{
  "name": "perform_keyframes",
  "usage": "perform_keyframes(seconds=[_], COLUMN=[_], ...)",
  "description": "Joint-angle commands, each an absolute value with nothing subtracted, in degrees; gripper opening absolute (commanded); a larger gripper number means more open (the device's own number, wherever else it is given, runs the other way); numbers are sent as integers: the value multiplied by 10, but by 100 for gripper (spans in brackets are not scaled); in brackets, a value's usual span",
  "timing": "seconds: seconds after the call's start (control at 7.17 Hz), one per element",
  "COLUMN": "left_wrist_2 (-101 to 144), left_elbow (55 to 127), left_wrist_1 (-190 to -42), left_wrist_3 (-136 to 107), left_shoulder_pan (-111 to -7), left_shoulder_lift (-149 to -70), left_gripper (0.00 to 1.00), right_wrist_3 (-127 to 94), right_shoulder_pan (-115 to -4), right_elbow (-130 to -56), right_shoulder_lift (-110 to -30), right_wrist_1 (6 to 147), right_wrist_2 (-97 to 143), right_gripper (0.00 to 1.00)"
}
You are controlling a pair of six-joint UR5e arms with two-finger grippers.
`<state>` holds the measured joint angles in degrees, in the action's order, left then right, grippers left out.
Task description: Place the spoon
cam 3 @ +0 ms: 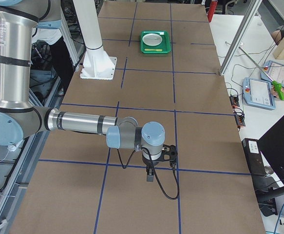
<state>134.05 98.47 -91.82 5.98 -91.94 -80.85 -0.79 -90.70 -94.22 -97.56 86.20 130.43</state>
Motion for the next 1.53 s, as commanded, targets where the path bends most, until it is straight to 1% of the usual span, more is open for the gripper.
perform_keyframes(seconds=[0.0, 0.28, 1.4], left_wrist_2=[1340, 1339, 1339], left_elbow=[985, 986, 987], left_wrist_1=[-915, -890, -890], left_wrist_3=[60, 60, 61], left_shoulder_pan=[-925, -934, -941], left_shoulder_lift=[-811, -816, -820], left_gripper=[100, 100, 100], right_wrist_3=[-7, -8, -8], right_shoulder_pan=[-907, -907, -907], right_elbow=[-942, -942, -942], right_shoulder_lift=[-976, -976, -976], right_wrist_1=[861, 862, 862], right_wrist_2=[1304, 1304, 1304], right_gripper=[100, 100, 100])
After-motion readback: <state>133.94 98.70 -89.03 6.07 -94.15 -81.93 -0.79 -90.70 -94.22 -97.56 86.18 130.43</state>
